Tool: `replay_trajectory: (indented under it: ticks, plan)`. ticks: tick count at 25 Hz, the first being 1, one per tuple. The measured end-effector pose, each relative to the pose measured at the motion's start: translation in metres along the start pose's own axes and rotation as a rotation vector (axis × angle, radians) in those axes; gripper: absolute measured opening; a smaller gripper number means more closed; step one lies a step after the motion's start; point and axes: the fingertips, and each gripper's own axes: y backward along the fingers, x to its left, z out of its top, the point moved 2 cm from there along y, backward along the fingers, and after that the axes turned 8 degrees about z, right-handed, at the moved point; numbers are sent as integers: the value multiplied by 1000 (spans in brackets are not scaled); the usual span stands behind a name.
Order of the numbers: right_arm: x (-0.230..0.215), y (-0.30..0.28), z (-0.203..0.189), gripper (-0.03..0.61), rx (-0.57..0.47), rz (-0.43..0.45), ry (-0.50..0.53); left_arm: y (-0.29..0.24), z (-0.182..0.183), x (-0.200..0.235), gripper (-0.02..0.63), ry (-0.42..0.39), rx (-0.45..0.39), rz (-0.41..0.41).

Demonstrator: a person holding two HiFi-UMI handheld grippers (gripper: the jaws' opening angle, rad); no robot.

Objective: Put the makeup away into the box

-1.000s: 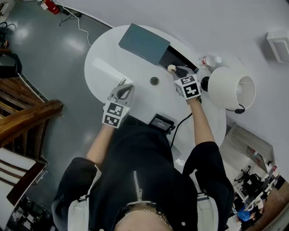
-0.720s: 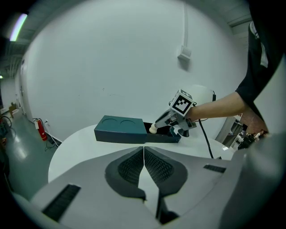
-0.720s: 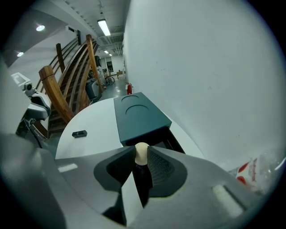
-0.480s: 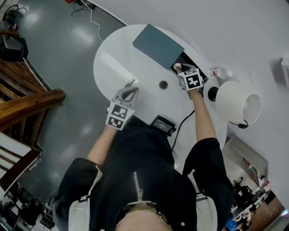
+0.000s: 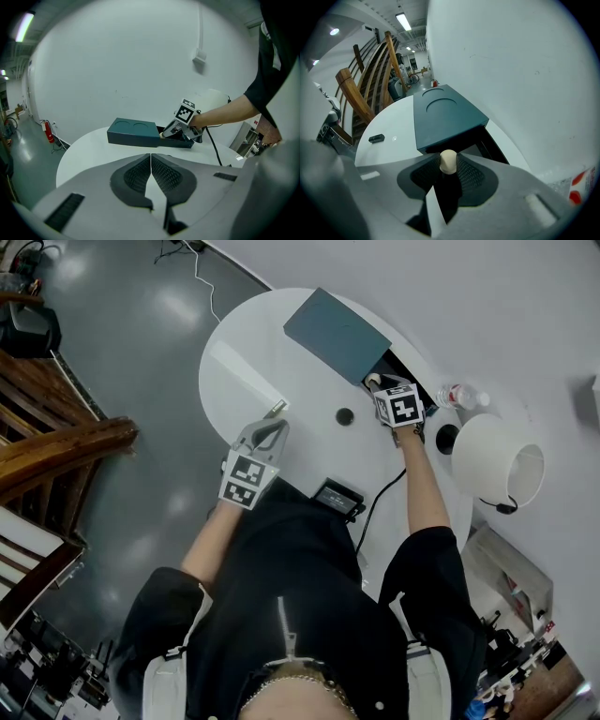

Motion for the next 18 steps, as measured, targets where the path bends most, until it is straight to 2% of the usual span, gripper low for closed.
replay_trajectory:
  ticks: [4, 18]
  plan:
    - [-1, 5, 2, 128, -29, -21, -3, 1, 0, -1, 14, 1, -3, -2]
    - [25, 39, 11, 129, -151, -37, 36, 11, 4, -6, 14, -18, -31, -9]
